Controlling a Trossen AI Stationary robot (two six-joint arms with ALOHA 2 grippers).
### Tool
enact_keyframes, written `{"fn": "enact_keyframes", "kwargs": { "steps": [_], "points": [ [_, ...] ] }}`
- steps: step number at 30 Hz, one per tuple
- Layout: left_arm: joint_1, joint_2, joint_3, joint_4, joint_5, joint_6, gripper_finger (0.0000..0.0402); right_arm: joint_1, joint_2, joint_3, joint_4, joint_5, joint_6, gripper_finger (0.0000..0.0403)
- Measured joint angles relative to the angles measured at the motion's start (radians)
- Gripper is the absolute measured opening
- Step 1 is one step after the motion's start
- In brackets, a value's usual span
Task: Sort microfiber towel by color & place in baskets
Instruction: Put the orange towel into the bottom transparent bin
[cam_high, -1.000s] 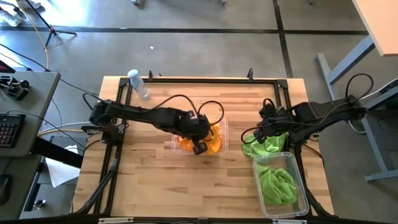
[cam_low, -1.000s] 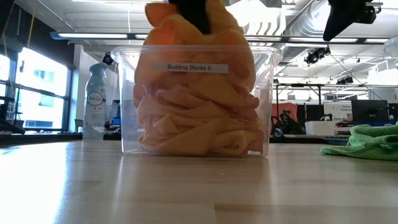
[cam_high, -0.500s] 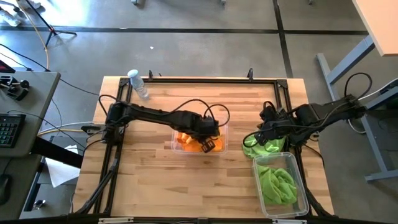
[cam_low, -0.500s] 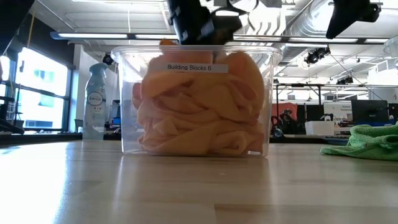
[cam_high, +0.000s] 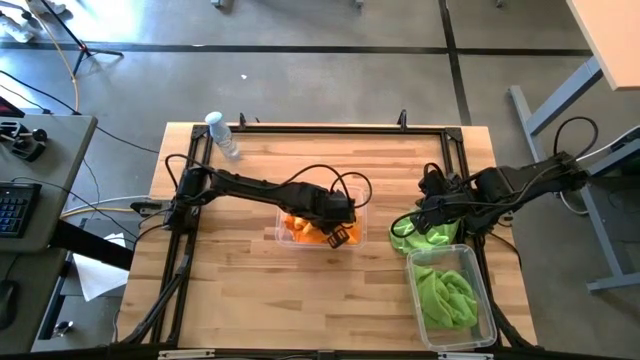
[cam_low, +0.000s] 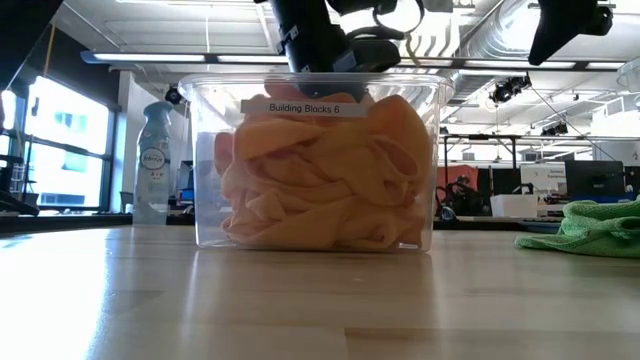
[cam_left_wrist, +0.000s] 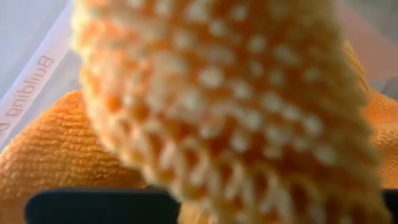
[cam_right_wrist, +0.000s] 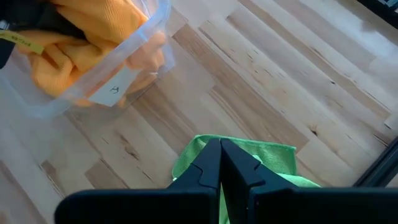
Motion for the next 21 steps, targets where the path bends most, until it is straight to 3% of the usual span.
{"fn": "enact_keyframes", "kwargs": {
  "steps": [13, 21],
  "points": [
    [0.007, -0.061, 0.0, -0.027, 0.084, 0.054, 0.0155, 0.0, 0.0, 0.0, 0.01, 0.032, 0.042, 0.0],
    [0.006, -0.187, 0.002, -0.061, 0.052, 0.098, 0.0188, 0.0, 0.044, -0.002, 0.074, 0.056, 0.058, 0.0]
  ]
}}
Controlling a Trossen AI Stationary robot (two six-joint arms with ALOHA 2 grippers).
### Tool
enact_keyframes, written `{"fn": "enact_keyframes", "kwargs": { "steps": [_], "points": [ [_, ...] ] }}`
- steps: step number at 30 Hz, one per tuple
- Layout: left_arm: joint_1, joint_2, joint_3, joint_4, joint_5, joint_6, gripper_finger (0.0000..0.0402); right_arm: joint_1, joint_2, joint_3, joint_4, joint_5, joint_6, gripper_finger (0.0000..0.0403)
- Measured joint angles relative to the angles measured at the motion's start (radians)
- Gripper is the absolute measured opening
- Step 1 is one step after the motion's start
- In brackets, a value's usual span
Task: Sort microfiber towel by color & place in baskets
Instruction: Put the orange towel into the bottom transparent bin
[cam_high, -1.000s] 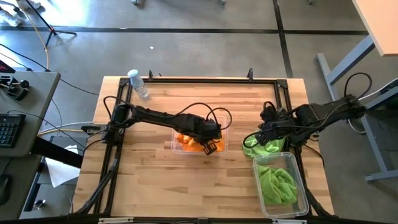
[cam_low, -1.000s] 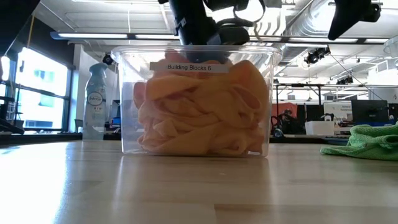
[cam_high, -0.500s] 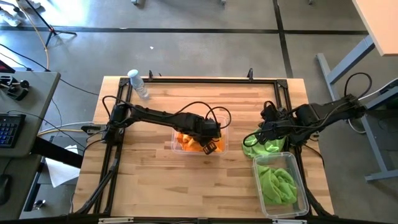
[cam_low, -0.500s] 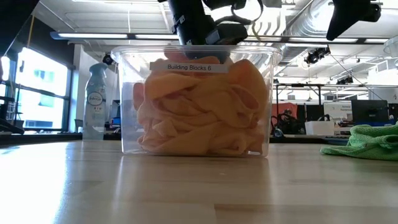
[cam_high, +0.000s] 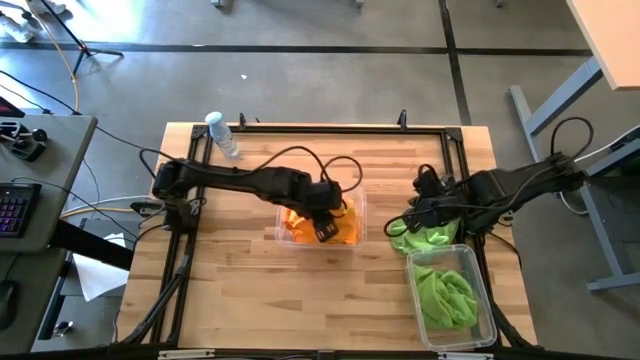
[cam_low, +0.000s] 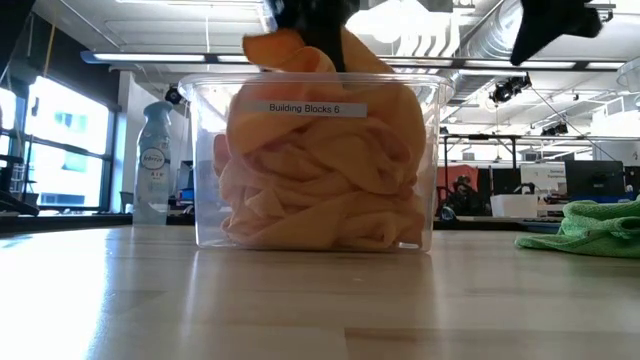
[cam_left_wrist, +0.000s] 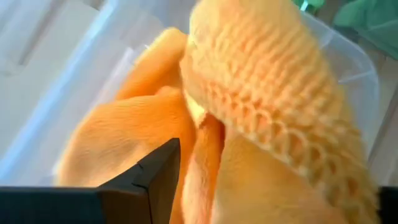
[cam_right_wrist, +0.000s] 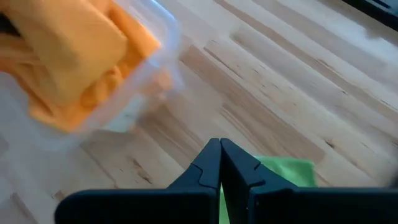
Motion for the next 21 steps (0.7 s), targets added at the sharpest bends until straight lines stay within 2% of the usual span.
{"fn": "enact_keyframes", "kwargs": {
  "steps": [6, 14, 17, 21],
  "points": [
    [0.0, -0.063, 0.001, -0.05, -0.035, 0.047, 0.0189, 0.0, 0.075, 0.0, 0.279, 0.036, -0.198, 0.0],
    [-0.029, -0.077, -0.008, -0.073, -0.086, 0.148, 0.0189, -0.053, 0.204, 0.0, 0.622, 0.035, -0.442, 0.0],
    [-0.062, -0.076, -0.017, -0.076, -0.135, 0.157, 0.0188, -0.084, 0.251, 0.0, 0.696, -0.002, -0.489, 0.0],
    [-0.097, -0.077, -0.017, -0.074, -0.215, 0.166, 0.0188, -0.116, 0.324, 0.0, 0.842, -0.101, -0.564, 0.0]
  ]
}}
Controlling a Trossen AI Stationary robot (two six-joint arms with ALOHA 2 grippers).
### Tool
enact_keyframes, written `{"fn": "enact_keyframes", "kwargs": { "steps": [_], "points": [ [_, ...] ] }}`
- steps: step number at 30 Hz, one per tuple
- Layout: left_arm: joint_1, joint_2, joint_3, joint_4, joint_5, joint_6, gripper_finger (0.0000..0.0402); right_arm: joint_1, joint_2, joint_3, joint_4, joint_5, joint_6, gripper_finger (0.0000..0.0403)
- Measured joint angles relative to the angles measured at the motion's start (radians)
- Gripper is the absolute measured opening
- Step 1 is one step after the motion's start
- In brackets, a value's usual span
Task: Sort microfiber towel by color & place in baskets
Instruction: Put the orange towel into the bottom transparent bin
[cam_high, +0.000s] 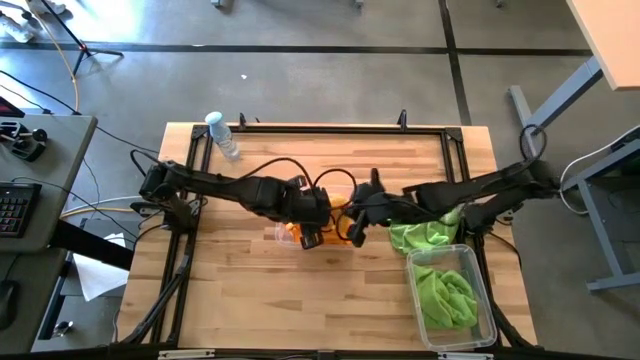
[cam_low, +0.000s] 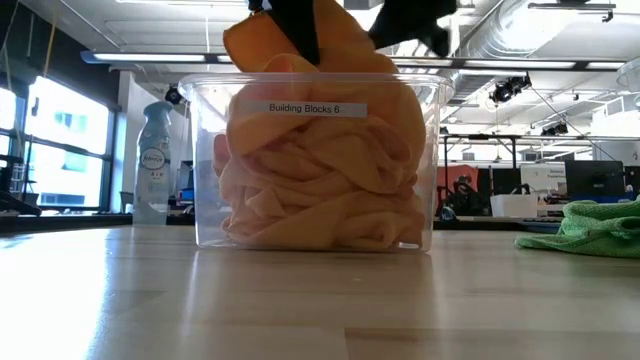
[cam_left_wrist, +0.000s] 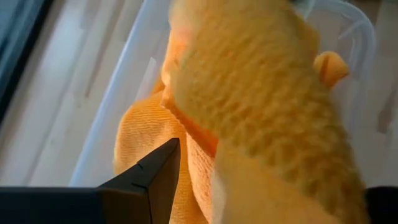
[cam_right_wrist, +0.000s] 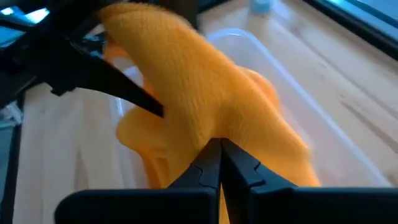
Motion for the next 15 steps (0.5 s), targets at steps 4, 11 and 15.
{"fn": "enact_keyframes", "kwargs": {
  "steps": [4, 11, 15],
  "points": [
    [-0.016, 0.0, 0.0, -0.002, -0.043, 0.002, 0.0188, -0.016, 0.078, 0.0, 0.073, -0.031, -0.035, 0.0],
    [-0.017, -0.025, -0.001, -0.051, -0.037, 0.033, 0.0188, -0.059, 0.209, 0.0, 0.062, -0.146, 0.01, 0.0],
    [-0.021, -0.082, -0.019, -0.067, -0.04, 0.034, 0.0188, -0.076, 0.251, 0.004, 0.086, -0.186, 0.027, 0.0]
  ]
}}
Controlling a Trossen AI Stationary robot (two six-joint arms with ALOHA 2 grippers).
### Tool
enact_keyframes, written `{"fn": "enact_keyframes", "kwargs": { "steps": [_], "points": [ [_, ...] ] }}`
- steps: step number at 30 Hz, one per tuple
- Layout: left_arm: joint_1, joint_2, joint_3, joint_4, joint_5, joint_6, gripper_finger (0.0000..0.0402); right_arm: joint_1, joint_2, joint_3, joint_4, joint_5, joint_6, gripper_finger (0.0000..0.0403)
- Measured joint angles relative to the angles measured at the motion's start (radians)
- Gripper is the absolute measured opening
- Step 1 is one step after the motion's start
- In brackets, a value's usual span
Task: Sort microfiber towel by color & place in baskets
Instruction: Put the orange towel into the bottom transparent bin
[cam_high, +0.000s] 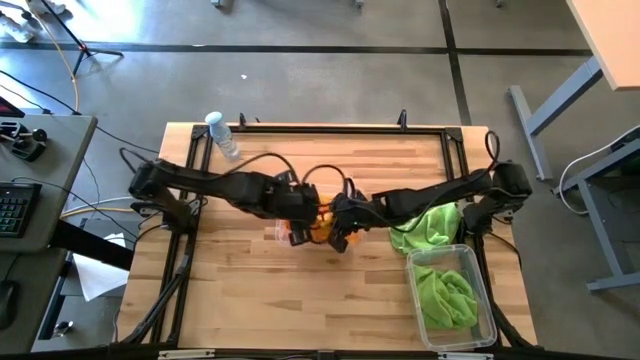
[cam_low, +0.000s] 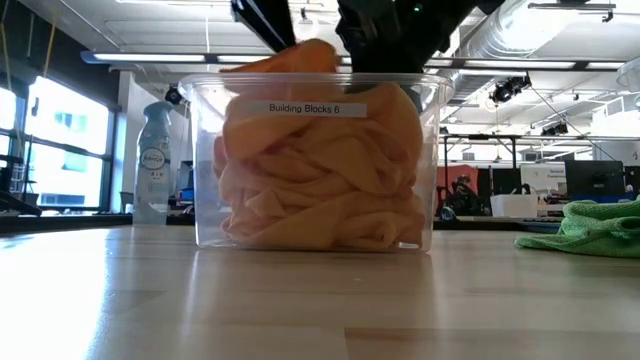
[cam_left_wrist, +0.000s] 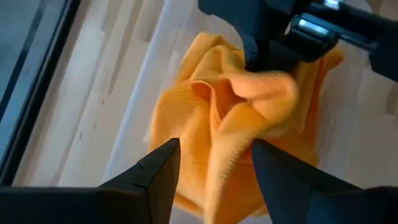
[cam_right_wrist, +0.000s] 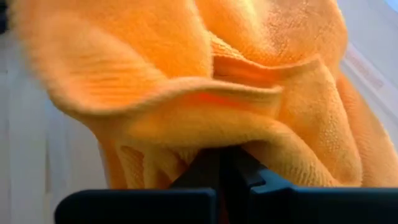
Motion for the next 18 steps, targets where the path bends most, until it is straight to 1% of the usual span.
{"fn": "enact_keyframes", "kwargs": {
  "steps": [2, 5, 9, 12, 15, 18],
  "points": [
    [-0.002, -0.054, -0.047, 0.024, -0.002, 0.01, 0.0188, -0.003, 0.004, 0.003, 0.001, -0.003, 0.0, 0.0],
    [-0.007, -0.162, -0.165, 0.076, -0.004, -0.001, 0.0188, -0.013, -0.001, 0.002, -0.018, -0.01, 0.023, 0.0],
    [-0.007, -0.335, -0.356, 0.207, -0.004, -0.049, 0.0188, -0.021, -0.023, -0.001, -0.035, -0.029, 0.051, 0.0],
    [-0.007, -0.462, -0.478, 0.317, -0.004, -0.087, 0.0188, -0.021, -0.053, -0.002, -0.052, -0.04, 0.071, 0.0],
    [-0.007, -0.571, -0.561, 0.398, -0.005, -0.113, 0.0188, -0.021, -0.1, -0.002, -0.054, -0.05, 0.09, 0.0],
    [-0.007, -0.654, -0.616, 0.424, -0.005, -0.115, 0.0188, -0.02, -0.152, -0.002, -0.062, -0.053, 0.099, 0.0]
  ]
}}
